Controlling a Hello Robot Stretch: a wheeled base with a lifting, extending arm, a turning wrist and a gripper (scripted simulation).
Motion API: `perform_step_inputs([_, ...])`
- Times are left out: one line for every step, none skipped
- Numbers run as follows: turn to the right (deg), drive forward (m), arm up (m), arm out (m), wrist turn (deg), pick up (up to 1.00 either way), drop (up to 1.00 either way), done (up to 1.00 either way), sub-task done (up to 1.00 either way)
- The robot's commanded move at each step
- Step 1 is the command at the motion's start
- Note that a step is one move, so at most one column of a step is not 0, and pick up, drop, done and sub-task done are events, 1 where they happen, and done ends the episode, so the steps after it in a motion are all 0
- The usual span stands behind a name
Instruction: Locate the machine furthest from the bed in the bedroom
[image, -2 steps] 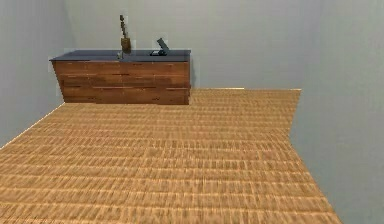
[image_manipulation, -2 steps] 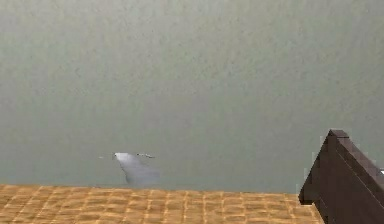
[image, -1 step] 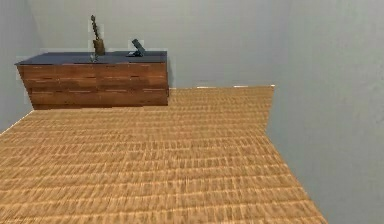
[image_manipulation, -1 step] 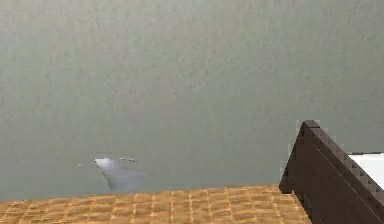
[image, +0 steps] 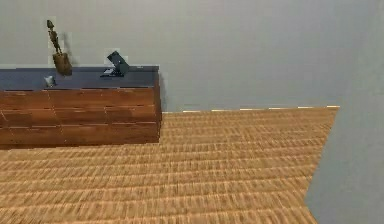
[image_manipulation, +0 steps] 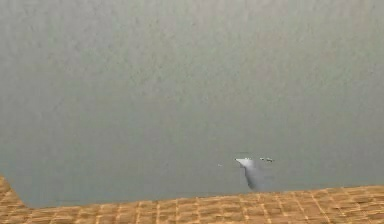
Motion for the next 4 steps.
perform_step_inputs([0.0,1.0,0.0,0.0,0.0,0.0,0.0,0.0,0.0])
perform_step_inputs([0.0,0.6,0.0,0.0,0.0,0.0,0.0,0.0,0.0])
perform_step_inputs([-45.0,0.0,0.0,0.0,0.0,0.0,0.0,0.0,0.0])
perform_step_inputs([0.0,0.0,0.0,0.0,0.0,0.0,0.0,1.0,0.0])
